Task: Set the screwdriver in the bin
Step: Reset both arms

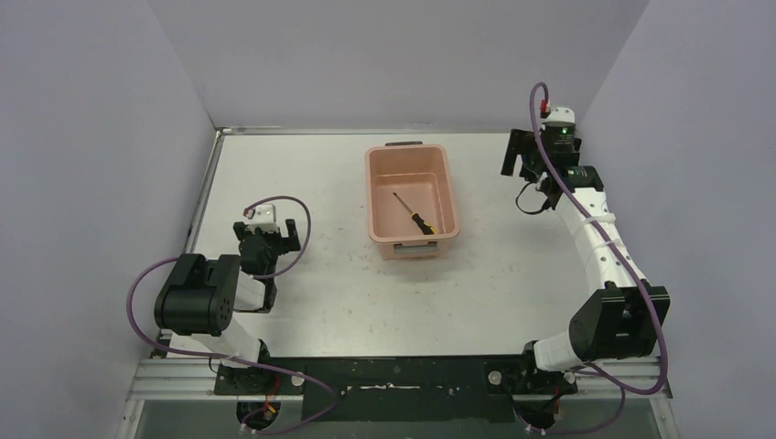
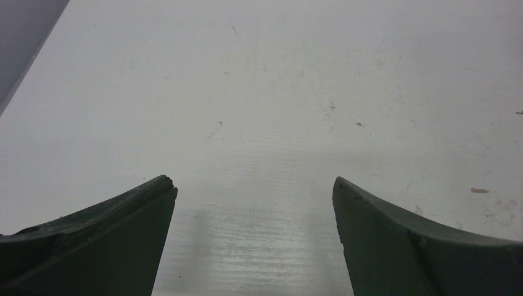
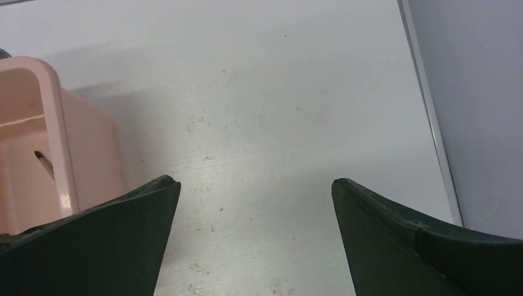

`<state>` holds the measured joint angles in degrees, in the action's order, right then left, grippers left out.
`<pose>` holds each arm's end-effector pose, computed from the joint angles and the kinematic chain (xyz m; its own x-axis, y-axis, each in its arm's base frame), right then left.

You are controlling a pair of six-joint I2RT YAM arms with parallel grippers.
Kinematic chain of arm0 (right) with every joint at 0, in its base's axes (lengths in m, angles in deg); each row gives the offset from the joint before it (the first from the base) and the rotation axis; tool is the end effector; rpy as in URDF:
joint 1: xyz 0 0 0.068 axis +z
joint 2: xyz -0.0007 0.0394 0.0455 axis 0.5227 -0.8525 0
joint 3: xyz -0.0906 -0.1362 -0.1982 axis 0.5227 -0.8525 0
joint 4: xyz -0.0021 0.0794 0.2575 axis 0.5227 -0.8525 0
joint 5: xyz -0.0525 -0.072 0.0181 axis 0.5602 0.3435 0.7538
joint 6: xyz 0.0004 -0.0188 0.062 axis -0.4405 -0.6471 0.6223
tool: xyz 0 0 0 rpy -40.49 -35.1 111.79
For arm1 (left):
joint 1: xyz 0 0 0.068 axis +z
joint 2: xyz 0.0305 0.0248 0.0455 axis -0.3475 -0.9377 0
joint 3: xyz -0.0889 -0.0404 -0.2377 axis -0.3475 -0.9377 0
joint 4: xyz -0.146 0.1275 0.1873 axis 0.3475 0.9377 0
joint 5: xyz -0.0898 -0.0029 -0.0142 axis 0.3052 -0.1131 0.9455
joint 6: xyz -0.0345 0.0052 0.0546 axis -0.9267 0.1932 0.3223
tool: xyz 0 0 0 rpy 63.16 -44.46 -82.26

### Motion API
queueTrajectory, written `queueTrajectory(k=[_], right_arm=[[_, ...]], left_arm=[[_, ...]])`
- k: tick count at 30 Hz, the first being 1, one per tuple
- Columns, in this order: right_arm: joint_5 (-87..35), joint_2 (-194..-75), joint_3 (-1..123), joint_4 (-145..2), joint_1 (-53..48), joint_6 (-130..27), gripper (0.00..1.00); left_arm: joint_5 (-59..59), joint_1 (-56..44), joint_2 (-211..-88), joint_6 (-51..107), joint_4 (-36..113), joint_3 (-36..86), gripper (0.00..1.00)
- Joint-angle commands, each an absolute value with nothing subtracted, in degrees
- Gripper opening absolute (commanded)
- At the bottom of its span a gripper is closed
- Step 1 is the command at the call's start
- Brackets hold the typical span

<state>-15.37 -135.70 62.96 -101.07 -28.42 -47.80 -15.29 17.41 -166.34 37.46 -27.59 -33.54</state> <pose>0.3472 0.0159 0.3263 -0.5625 0.1532 -0.8125 0.0993 0.9881 0.1176 0.2597 -0.0069 0.0988 -0.1928 -0.0256 -0.9809 -0.0789 0.9968 -0.0105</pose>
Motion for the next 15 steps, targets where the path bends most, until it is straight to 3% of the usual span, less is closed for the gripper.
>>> queueTrajectory(k=[1, 4, 15], right_arm=[[-16.8, -132.5, 62.8, -98.3, -28.4, -48.4, 1.0], [-25.0, -132.6, 63.1, -98.8, -28.4, -50.8, 1.0], [-21.9, -132.8, 63.1, -98.9, -28.4, -50.2, 1.0]], left_arm=[[-15.0, 17.3, -166.0, 38.0, -29.3, -32.5, 0.97], [-15.0, 17.3, -166.0, 38.0, -29.3, -32.5, 0.97], [-15.0, 17.3, -166.0, 38.0, -29.3, -32.5, 0.97]])
